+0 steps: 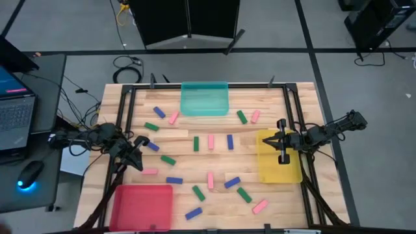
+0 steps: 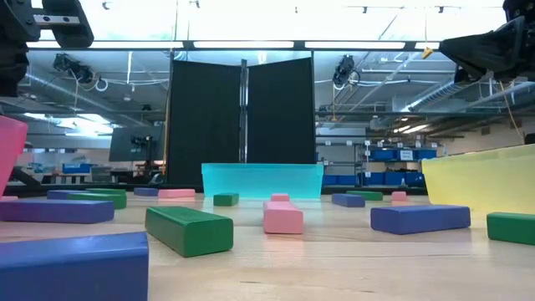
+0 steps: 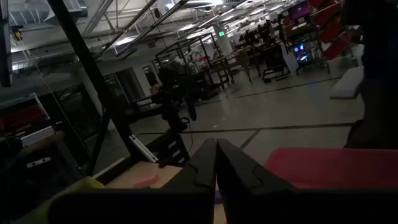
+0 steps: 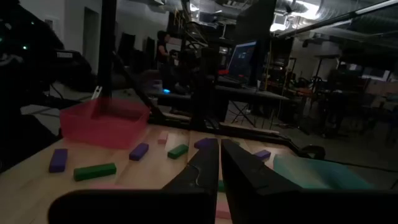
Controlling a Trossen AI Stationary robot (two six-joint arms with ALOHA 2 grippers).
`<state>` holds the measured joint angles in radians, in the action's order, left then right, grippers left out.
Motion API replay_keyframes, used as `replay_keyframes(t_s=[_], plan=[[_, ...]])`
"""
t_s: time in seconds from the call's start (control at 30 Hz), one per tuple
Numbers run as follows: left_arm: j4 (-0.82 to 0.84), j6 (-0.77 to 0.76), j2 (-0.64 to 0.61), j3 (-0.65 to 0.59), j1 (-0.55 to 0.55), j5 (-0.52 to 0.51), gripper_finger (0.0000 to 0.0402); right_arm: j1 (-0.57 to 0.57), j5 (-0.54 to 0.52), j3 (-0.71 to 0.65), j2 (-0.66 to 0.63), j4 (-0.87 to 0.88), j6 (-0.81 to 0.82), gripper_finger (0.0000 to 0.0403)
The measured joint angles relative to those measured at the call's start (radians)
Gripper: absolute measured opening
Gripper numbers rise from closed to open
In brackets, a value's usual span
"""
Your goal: Sort blocks
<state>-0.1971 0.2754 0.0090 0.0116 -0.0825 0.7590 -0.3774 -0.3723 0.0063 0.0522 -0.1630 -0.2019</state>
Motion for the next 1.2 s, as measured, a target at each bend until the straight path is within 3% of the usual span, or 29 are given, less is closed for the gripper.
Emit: replay_keyframes(t_s=[0.73,0.87,1.03,1.2], plan=[[-0.008,0.023,0.0,0.0,0.0,-0.001,0.0021,0.0,0.0,0.0,0.0,0.0,0.0,0.003],[-0.142,0.165,0.0,0.0,0.0,-0.011,0.0021,0.0,0.0,0.0,0.0,0.0,0.0,0.003],[-0.385,0.149,0.0,0.0,0.0,-0.011,0.0021,0.0,0.0,0.0,0.0,0.0,0.0,0.003],[-0.57,-0.075,0.0,0.0,-0.005,0.055,0.0021,0.0,0.0,0.0,0.0,0.0,0.0,0.003]])
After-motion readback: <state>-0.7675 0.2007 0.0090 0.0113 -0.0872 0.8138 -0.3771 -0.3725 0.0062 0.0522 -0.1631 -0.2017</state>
